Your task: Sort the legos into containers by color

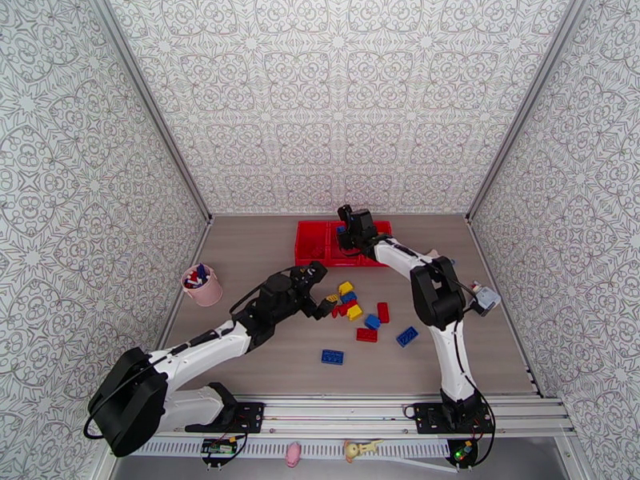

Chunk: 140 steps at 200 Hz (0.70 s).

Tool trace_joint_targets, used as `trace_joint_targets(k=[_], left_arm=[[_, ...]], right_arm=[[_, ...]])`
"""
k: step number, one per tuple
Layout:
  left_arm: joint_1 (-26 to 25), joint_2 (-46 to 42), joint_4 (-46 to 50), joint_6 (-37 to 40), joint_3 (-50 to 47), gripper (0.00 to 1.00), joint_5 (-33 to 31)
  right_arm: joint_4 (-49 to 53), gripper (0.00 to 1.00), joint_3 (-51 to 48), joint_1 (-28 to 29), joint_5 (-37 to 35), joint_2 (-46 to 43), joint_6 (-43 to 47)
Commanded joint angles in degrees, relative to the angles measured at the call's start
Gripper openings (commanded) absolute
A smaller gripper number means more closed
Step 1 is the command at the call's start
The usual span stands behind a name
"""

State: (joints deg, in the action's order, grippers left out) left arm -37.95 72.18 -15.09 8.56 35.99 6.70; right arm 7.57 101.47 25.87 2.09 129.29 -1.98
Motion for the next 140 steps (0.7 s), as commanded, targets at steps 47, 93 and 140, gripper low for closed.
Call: trace_joint_targets(k=[47,93,140], left_arm=[[0.89,-3.33,19.22,12.14,5.28,1.0,16.03],[-1.87,-4.41,27.44,23.83,5.41,0.99,18.63],[-7.31,-0.19,37.15,29.59,8.33,1.0,17.05]], right_arm=[[-8.43,0.76,-13.08,-0.56,0.8,-13.49,2.07],[-16.83,0.9,-26.59,-3.02,7.76,-24.07,1.74],[-17.39,0.93,-35.45,-5.56,9.25,-31.62,1.94]])
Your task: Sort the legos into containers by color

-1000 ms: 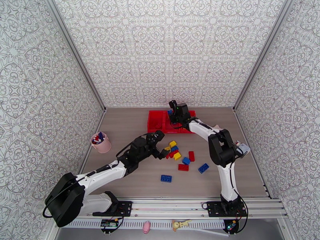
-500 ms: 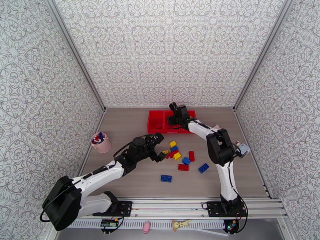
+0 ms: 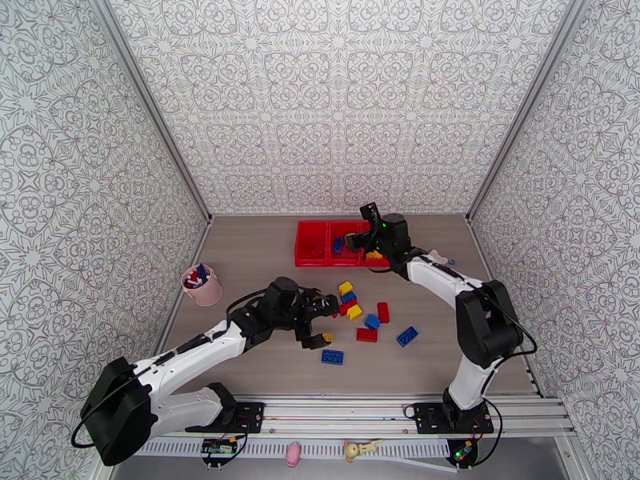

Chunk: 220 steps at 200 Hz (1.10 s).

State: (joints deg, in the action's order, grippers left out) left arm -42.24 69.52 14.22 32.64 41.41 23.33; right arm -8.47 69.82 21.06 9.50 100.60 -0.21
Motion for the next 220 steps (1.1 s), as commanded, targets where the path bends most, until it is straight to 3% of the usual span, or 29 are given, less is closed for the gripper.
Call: trace_joint_targets(k=[1,67,133,166,220], left_arm=[[-3.11,2.6,8.02,5.9,2.99,1.0,0.37],[-9.6,13.63,15.94,8.27,8.08,1.0,-3.92],[-10.23,21.01,17.18,7.4,10.26,0.99,-6.27],[-10.79,23.13,17.13,6.73,10.62,0.96,-7.18],[-10.93,26.56,18.81,6.29,12.85,0.84,-7.82]], right_arm=[[-1.32,0.93,-3.94,-0.75,1.84,-3.03,0.19],[-0.48,0.93,-7.85,-1.64,1.22,-5.85,1.09],[-0.85,0.94,-7.9,-1.81,0.88,-5.5,0.48],[-0.85,0.94,-7.8,-1.81,1.51,-4.98,-0.47],[-0.87,0.94,-7.86,-1.81,1.93,-4.53,-1.05]])
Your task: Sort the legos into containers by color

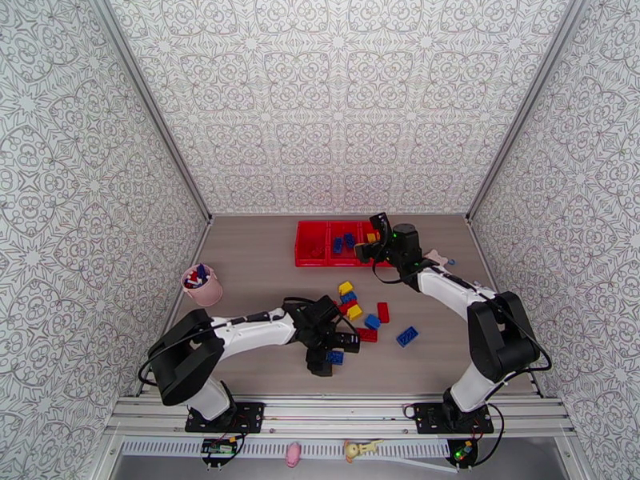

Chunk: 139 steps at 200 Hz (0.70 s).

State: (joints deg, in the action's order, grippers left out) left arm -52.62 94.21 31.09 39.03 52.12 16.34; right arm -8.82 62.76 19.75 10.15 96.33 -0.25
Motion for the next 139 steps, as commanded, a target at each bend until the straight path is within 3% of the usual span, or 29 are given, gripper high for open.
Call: trace_joint_targets(k=[1,77,108,139], left_arm=[[-0.55,1.9,1.95,-0.09,2.13,0.83,-0.8],[-0.91,3.51,2.99,-0.01,3.19,0.65,-1.17],[-1.08,3.78,3.16,-0.44,3.42,0.48,-1.75],[-1.26,2.81,3.28,-0.43,2.53,0.46,-3.94]], right_arm=[[-0.55,0.94,-0.8,-0.5,1.27,-0.27,-0.99],[-0.74,0.94,-1.58,-0.76,0.04,-1.21,-0.8],[-1.53,0.94,-2.22,-1.02,-0.05,-2.1,-1.33],[-1.64,0.95,-2.68,-1.29,0.29,-3.24,-1.42]])
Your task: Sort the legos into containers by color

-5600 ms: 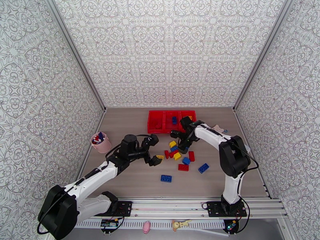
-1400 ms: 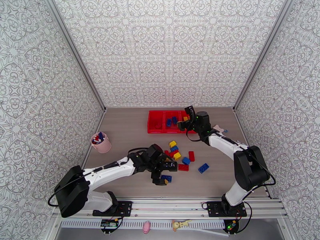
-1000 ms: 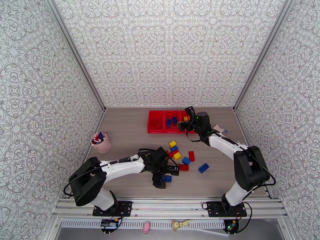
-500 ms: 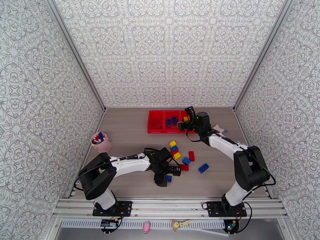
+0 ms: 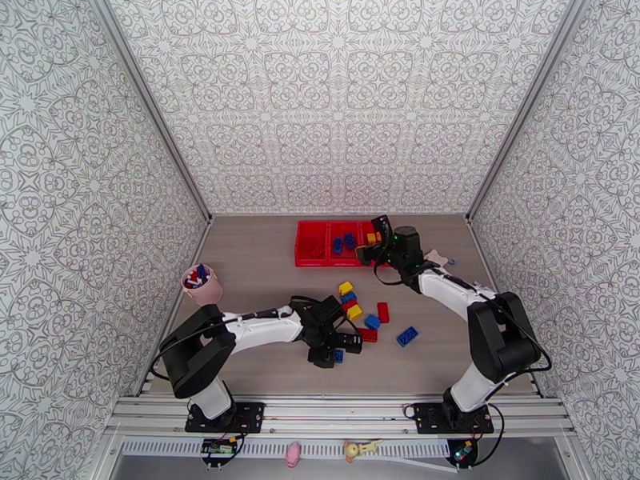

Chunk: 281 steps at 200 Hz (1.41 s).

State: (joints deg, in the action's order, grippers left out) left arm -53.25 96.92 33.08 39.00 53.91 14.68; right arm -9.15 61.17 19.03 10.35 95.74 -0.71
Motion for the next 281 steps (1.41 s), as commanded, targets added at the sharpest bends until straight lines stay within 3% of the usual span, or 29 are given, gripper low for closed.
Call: trace_joint_targets(k=[1,26,93,126,153,196,256,281], left_arm=[[-0.67,0.06,1.2,-0.37,0.71,0.46,-2.32],[-0.58,-2.06,-0.71,-0.95,-0.45,0.36,-2.51],[2.38,-9.55,-11.68,-10.5,-2.52,0.34,-1.03],[3.78,-12.66,-16.69,-15.14,-2.58,0.25,0.92],[5.56,-13.52,-23.45,-19.69,-2.6,0.22,-1.99],[10.82,-8.74,-37.09,-29.26,0.94,0.22,-5.88],[17.91,3.15,-39.88,-32.19,13.5,0.24,-5.0],[20.07,8.44,-38.22,-30.97,20.13,0.25,-5.53]], right_arm=[[-1.36,0.95,-1.11,-0.57,0.1,-2.62,-0.96],[-1.58,0.94,-1.47,-0.77,0.44,-3.27,-1.29],[-0.96,0.94,-2.69,-1.27,0.27,-6.42,-0.17],[-0.63,0.95,-4.3,-2.06,0.11,-9.57,0.36],[-0.32,0.95,-5.69,-2.24,0.58,-12.22,1.33],[-0.87,0.95,-8.02,-2.59,3.76,-15.79,2.22],[1.17,1.0,-9.69,-2.68,13.93,-18.84,3.52],[1.44,0.99,-9.99,-2.68,14.0,-19.02,2.47]])
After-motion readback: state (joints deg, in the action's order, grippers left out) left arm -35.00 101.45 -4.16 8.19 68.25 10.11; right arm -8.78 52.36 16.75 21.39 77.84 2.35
